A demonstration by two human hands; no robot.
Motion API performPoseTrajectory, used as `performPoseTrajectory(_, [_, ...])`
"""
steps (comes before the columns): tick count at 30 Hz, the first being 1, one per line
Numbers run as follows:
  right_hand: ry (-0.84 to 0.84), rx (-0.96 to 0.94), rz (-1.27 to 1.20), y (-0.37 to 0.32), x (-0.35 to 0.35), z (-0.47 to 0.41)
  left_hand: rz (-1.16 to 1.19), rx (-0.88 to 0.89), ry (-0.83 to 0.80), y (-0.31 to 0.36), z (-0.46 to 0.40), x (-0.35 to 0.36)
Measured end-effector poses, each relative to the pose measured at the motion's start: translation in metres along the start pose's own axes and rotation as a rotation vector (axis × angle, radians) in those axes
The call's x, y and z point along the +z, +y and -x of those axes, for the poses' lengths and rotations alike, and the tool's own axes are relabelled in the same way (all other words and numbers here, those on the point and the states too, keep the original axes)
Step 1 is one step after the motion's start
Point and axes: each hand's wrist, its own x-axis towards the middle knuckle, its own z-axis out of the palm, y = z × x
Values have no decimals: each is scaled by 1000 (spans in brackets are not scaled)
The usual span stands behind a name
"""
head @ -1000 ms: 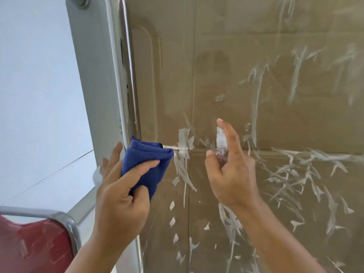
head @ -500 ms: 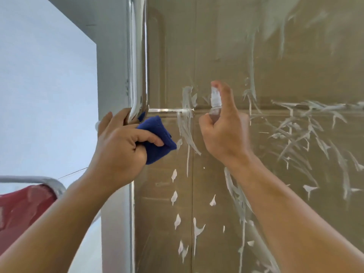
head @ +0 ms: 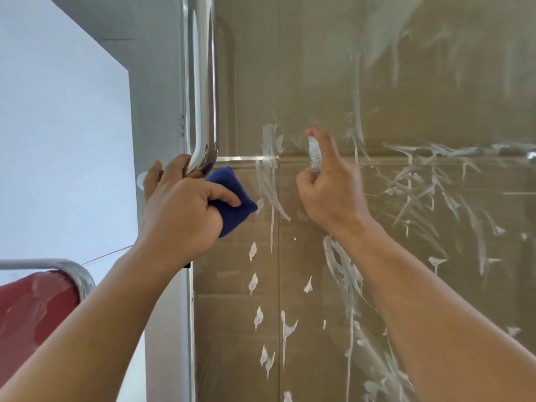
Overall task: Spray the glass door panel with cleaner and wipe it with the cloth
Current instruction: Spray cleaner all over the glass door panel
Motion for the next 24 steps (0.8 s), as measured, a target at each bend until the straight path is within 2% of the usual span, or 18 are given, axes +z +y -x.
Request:
performPoseTrajectory(4, [-33,9,-3,3,-5,9,62,-44,12,3,1,2])
performPoseTrajectory(6, [-14,-2,12,3,-7,13,74,-7,48,7,3,4])
performPoseTrajectory(12, [-46,4,-29,5,-10,33,152,11,239,2,13,22])
performPoseTrajectory(16, [-14,9,16,10,-10,44,98,-3,423,10,35,35])
performPoseTrajectory(21, [-30,54,26,18,-21,54,174,-38,384,15,47,45])
performPoseTrajectory(24, [46,57,82,25,-30,52,178,-50,373,20,47,45])
